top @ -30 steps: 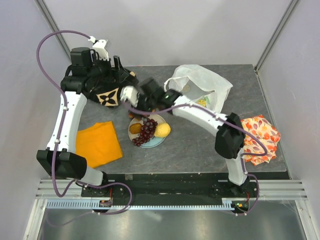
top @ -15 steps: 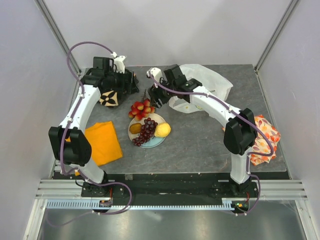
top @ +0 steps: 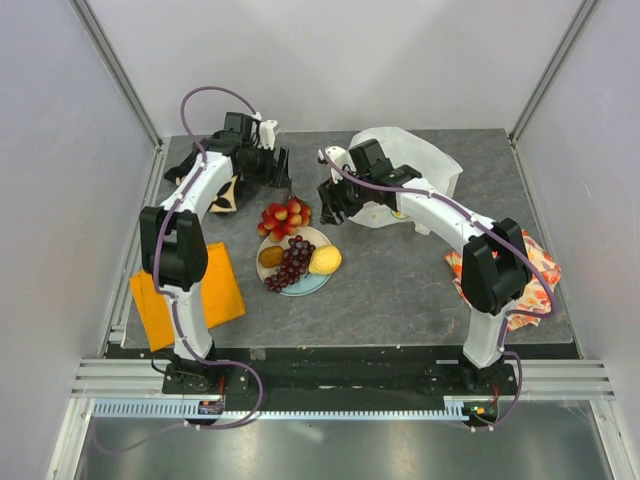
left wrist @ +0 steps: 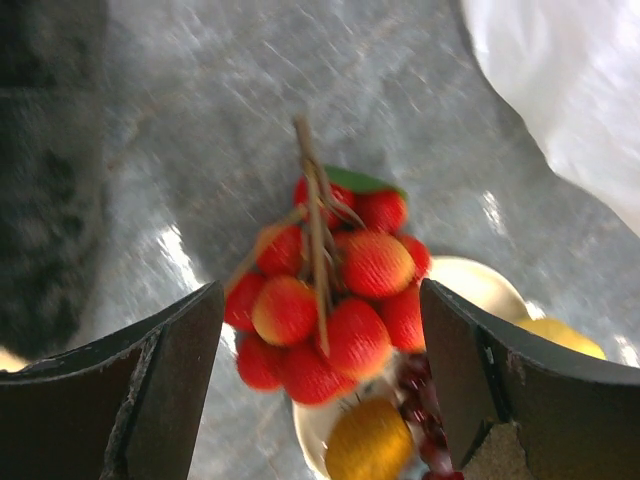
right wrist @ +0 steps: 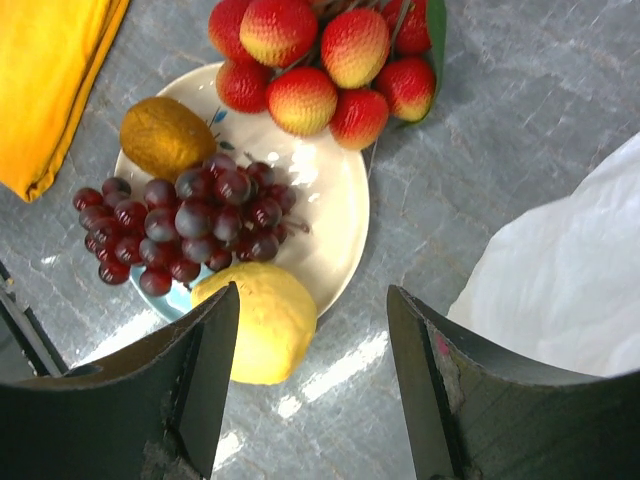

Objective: Take the fake fruits out of the plastic bag

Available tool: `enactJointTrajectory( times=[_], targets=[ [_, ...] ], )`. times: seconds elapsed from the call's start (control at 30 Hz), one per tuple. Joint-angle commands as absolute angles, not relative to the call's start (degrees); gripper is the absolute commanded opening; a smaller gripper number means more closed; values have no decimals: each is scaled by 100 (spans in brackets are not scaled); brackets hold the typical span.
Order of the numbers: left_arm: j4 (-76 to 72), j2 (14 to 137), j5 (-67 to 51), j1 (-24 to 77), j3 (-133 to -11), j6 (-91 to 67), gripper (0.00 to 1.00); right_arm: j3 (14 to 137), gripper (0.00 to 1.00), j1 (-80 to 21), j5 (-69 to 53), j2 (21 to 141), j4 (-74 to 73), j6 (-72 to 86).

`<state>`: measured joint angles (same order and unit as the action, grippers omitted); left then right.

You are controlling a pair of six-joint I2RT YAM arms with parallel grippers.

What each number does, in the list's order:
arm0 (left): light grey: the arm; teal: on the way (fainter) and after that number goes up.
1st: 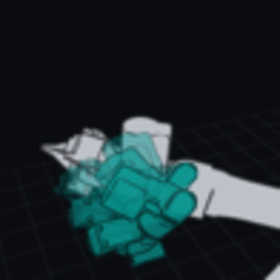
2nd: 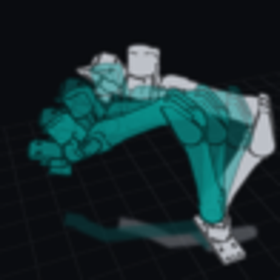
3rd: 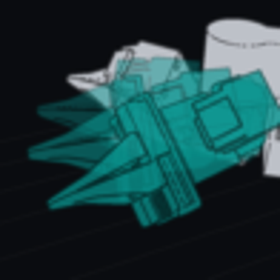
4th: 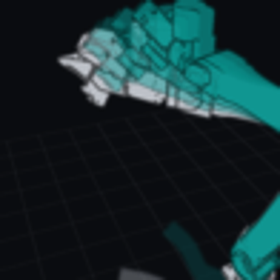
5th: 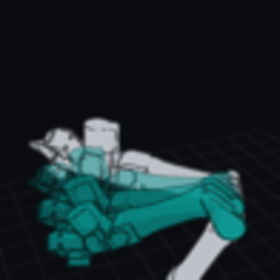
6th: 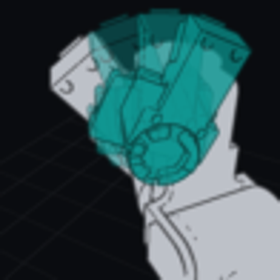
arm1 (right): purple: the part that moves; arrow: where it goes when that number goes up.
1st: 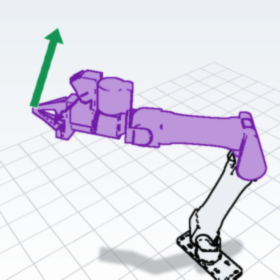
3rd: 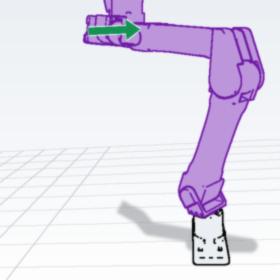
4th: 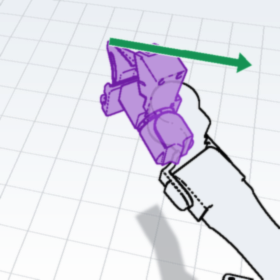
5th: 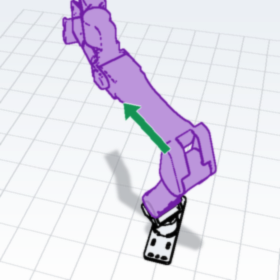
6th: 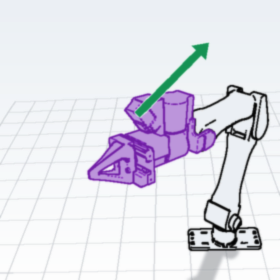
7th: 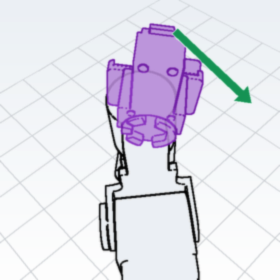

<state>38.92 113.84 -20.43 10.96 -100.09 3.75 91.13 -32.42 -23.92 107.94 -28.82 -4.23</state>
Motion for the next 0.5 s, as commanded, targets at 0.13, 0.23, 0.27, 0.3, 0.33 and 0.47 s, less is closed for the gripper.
enactJointTrajectory(
  times=[0.13,0.23,0.27,0.3,0.33,0.47],
  targets=[
    [4043,12251,-1908,1186,-11117,395,76,8623,69,-3252,-2496,10160,-2716,-395],
    [4113,12322,-1591,1222,-11250,430,75,8587,70,-3243,-2487,10125,-2698,-404],
    [4139,12287,-1556,1222,-11250,431,75,8587,70,-3243,-2487,10125,-2698,-404],
    [4157,12278,-1538,1222,-11206,431,75,8596,70,-3243,-2487,10134,-2690,-404],
    [4183,12252,-1547,1222,-11163,474,74,8604,70,-3243,-2487,10134,-2681,-396],
    [4263,12076,-1582,1230,-11013,589,72,8666,71,-3208,-2531,10230,-2672,-360]
  ],
)
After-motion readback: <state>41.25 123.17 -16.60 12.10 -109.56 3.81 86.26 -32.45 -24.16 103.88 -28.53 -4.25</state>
